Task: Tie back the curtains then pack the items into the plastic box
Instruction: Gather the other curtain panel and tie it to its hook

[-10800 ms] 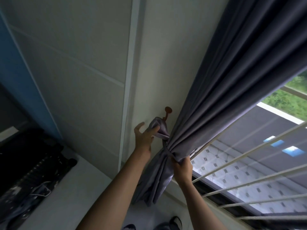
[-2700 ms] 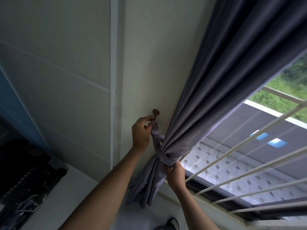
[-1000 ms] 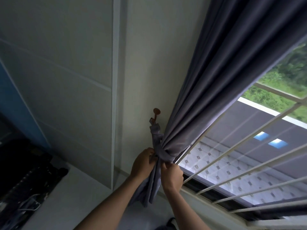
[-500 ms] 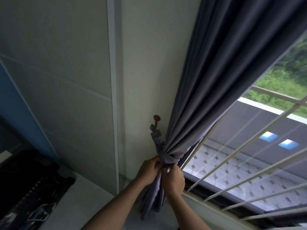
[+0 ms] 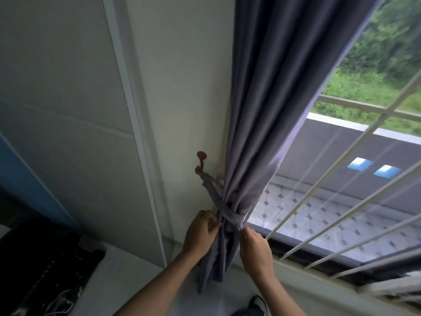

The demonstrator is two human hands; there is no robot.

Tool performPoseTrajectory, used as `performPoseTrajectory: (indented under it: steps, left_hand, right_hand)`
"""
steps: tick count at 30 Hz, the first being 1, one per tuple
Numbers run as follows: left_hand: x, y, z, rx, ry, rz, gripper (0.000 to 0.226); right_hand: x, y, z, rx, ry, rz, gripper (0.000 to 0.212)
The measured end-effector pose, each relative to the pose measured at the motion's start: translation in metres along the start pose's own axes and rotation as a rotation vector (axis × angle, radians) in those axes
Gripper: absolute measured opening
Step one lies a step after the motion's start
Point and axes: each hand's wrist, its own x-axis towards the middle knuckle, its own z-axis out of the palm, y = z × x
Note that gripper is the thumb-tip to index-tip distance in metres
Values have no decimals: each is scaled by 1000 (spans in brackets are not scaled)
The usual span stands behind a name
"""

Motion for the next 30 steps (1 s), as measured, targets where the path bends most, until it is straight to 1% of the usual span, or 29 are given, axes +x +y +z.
performPoseTrajectory:
  steps: [2,3,5,8,10,12,14,15,17,19,21,23,25,27,28,30]
  left_hand:
    - [-4,1,3,24,-122,51,16]
    - [-5,4,5,35,-136,58,19]
    - [-7,11,9,33,-86,26,23]
    - [-6,21,15,-27,82,-98,17]
    - [-5,28,18,-110,150,-182,16]
    - [-4,32,20,-195,157,-234,23]
    - [-2,32,22,-212,130,-253,29]
    - [-1,31,23,-197,109,-243,28]
    - [-4,26,26,-182,47,-163,20]
    - [-12,20,28,-161,-11,-83,11]
    - [-15,15,28,-96,-24,-40,10]
    - [-6,17,26,-39,-57,11,6]
    - [5,23,22,10,-128,72,6]
    - [7,24,19,16,-114,110,13]
    - [6,22,16,-14,-76,84,18]
    - [4,15,13,-88,12,9,23]
  right_hand:
    - [-8,3,-2,5,-11,-62,23]
    - [-10,1,-3,25,-28,-65,21]
    - [-12,-3,-2,82,-73,-28,18]
    - [-16,-7,-2,144,-157,25,10]
    - [-18,-9,-2,165,-164,4,19]
    - [-16,-12,-3,172,-148,-2,20]
    - [-13,-12,-3,175,-130,21,16]
    - [-12,-10,-3,179,-123,39,14]
    - [-11,-5,-3,177,-115,77,17]
    - [-7,-3,-4,148,-155,115,17]
    - [5,-7,-2,101,-226,116,14]
    - [24,-11,1,83,-262,129,17]
    - [41,-14,0,122,-267,221,21]
    - [46,-15,-2,196,-236,312,26]
    - [45,-16,-2,223,-224,332,34]
    - [43,-17,-4,251,-201,311,51]
